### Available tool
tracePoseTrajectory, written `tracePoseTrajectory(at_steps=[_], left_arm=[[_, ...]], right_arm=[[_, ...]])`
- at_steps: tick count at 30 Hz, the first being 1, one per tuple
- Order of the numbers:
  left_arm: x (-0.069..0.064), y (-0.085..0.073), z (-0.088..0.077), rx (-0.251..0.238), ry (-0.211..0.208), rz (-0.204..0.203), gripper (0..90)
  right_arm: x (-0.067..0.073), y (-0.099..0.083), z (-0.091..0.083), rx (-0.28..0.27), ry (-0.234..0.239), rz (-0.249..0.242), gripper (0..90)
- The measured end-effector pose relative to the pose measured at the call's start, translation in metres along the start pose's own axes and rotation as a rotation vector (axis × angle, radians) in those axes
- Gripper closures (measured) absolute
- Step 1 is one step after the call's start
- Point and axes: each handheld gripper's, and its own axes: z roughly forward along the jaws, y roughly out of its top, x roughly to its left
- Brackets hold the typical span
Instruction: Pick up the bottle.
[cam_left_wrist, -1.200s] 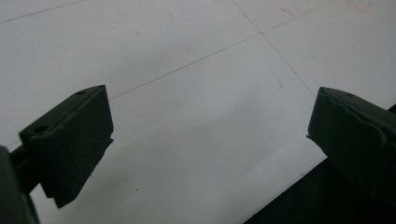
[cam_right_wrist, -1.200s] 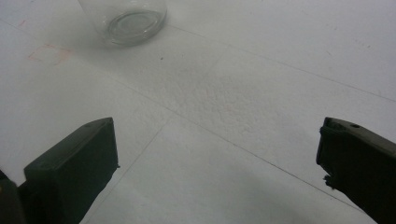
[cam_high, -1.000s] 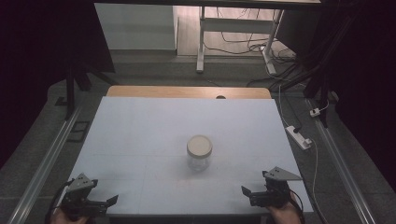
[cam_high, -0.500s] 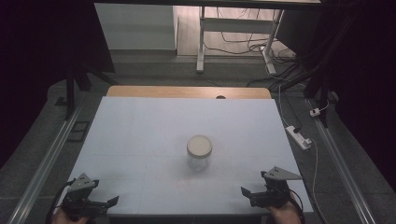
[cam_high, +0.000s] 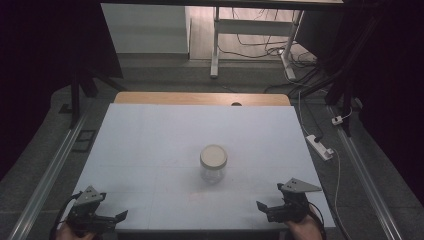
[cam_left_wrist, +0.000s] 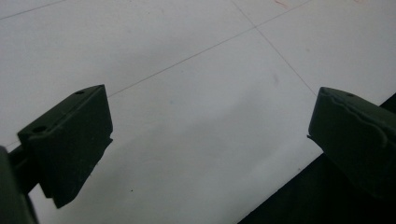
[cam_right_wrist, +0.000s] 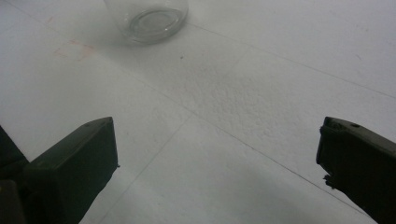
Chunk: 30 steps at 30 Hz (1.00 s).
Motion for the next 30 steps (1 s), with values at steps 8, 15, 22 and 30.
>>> tracePoseTrajectory(at_steps=[8, 15, 22, 30], left_arm=[[-0.002, 0.002, 0.002, -0.008, 0.003, 0.012, 0.0], [-0.006, 0.004, 0.004, 0.023, 0.005, 0.031, 0.0], [-0.005, 0.004, 0.005, 0.026, -0.001, 0.032, 0.0], [-0.004, 0.003, 0.004, 0.020, -0.011, 0.024, 0.0]], right_arm=[[0.002, 0.004, 0.002, -0.019, 0.026, -0.023, 0.0], [0.005, 0.009, 0.005, -0.031, 0.041, -0.039, 0.0], [0.008, 0.017, 0.008, -0.050, 0.062, -0.051, 0.0], [0.012, 0.022, 0.015, -0.046, 0.083, -0.077, 0.0]])
